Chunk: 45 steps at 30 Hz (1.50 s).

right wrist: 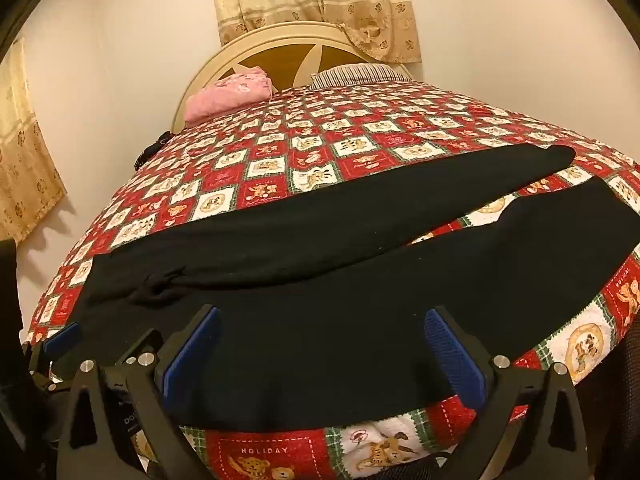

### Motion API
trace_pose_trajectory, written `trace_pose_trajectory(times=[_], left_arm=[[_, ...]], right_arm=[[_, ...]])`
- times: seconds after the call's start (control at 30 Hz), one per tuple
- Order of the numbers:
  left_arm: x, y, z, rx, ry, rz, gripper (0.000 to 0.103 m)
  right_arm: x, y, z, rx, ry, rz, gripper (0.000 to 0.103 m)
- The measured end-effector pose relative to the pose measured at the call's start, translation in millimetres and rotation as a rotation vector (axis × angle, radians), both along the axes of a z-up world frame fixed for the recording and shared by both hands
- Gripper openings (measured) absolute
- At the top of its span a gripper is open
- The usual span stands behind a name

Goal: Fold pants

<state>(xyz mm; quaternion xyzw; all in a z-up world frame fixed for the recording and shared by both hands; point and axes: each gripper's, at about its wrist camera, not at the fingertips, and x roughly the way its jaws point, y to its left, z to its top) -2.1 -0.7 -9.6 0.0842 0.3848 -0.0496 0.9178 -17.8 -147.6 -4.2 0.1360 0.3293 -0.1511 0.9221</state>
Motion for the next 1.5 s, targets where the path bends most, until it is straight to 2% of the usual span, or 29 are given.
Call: trace_pose_trajectory(times=[0.23, 1.5], left_arm=[[2.1, 0.2, 2.1, 0.0, 0.005, -0.009, 0.103], [3.3, 2.3, 0.9, -0.011, 0.024, -0.003, 0.103]], right_arm=[[5.1, 13.8, 0.0, -0.022, 0.008, -0.001, 0.102], [5.6, 13.3, -1.4, -0.005, 0.021, -0.005, 0.102]])
